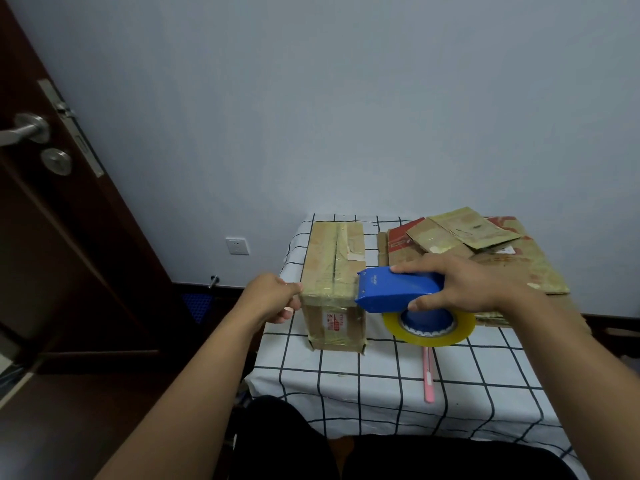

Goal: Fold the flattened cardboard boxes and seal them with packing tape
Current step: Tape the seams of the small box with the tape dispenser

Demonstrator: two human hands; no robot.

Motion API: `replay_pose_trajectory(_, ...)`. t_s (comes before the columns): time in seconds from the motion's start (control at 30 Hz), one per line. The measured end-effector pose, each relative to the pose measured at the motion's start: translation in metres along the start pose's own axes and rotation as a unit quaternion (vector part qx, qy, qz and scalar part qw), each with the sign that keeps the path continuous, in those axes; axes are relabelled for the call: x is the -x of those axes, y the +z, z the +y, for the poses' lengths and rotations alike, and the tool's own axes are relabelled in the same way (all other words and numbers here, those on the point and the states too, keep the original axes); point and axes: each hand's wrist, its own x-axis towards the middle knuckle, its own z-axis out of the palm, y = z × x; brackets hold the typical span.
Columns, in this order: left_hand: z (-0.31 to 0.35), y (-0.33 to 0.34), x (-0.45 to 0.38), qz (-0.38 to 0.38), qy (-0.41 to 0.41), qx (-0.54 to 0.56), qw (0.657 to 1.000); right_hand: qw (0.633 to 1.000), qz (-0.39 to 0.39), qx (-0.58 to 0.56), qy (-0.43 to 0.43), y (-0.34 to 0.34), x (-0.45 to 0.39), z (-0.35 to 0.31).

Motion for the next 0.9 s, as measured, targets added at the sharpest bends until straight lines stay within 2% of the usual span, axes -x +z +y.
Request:
replay_pose_trajectory(0.1,0.005,-0.003,0.0,0.026,0.012,-0.186,0.982,1.0,0.008,-0.007,-0.008,0.003,0.001,0.003)
replay_pose_trajectory(0.17,0.001,0.001,0.004,0.102,0.059,-0.277,0.954,1.0,0.013,-0.015,-0.011,0.004,0.003,0.003)
replay_pose_trajectory(0.23,-0.003,0.014,0.019,0.195,0.186,-0.268,0.925,0.999,0.022,-0.026,-0.013,0.007,0.005,0.005)
replay_pose_trajectory(0.27,-0.003,0.025,0.028,0.209,0.269,-0.244,0.908,0.999,0.027,-0.035,-0.014,0.009,0.006,0.005)
replay_pose_trajectory(0.33,-0.006,0.049,0.041,0.139,0.383,-0.27,0.873,0.998,0.037,-0.047,-0.018,0.011,0.007,0.007)
replay_pose_trajectory(0.4,-0.016,0.07,0.037,0.072,0.383,-0.366,0.845,0.998,0.039,-0.045,-0.016,0.012,0.007,0.008)
replay_pose_trajectory(0.43,-0.021,0.075,0.031,0.076,0.38,-0.393,0.834,0.998,0.04,-0.043,-0.017,0.013,0.007,0.009)
replay_pose_trajectory(0.53,-0.028,0.078,0.017,0.134,0.402,-0.379,0.823,0.997,0.047,-0.055,-0.02,0.017,0.009,0.008)
replay_pose_trajectory(0.63,-0.027,0.087,0.01,0.188,0.428,-0.387,0.795,0.996,0.06,-0.069,-0.021,0.022,0.01,0.009)
replay_pose_trajectory(0.77,-0.032,0.089,0.0,0.225,0.47,-0.359,0.774,0.993,0.071,-0.088,-0.029,0.026,0.012,0.011)
replay_pose_trajectory(0.9,-0.033,0.088,-0.001,0.239,0.5,-0.342,0.759,0.98,0.098,-0.171,-0.02,0.027,0.021,0.023)
